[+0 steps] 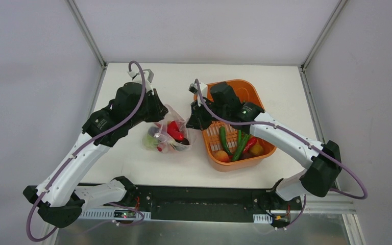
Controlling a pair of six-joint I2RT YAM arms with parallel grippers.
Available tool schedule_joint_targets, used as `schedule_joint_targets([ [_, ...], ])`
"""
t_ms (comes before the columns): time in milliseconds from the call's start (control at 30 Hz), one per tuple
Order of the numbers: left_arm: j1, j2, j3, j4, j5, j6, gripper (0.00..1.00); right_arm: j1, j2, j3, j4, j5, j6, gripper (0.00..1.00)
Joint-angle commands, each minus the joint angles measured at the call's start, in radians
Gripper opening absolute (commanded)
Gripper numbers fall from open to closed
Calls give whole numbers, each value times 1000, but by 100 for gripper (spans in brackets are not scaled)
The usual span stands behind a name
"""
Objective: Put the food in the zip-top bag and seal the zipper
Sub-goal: Adjust the zipper food storage bag at the center of the board.
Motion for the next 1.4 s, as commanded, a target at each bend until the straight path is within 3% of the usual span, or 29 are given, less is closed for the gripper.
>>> schedule_joint_targets([
  [0, 11, -58, 49, -35, -38, 74, 0, -1, -32, 70, 131, 118, 74, 0],
  [133, 11, -66, 103, -143, -20, 150, 11, -3, -39, 97, 267, 198, 140, 0],
  [300, 11, -56, 117, -212, 105, 230, 53, -25, 25, 229, 288, 202, 141, 0],
  [400, 11, -44, 98, -193, 211, 262, 68, -59, 81, 301, 296, 43, 210, 0],
  [500, 11, -28, 94, -194, 282, 278, 70, -80, 129, 371, 273, -22, 214, 0],
  [733, 11, -118, 68, -127, 254, 281, 71, -108, 190, 498, 158, -271, 133, 0],
  [933, 11, -299, 9, -43, 119, 244, 88, -114, 158, 532, 45, -418, -27, 0],
  [1100, 11, -444, -77, 55, -4, 215, 97, -147, 101, 521, -48, -690, -213, 0],
  [1267, 11, -447, -89, 20, -105, 204, 99, -161, 23, 432, -31, -963, -360, 0],
  [1367, 11, -415, -85, 3, -114, 198, 99, -174, -14, 349, 124, -1037, -304, 0],
])
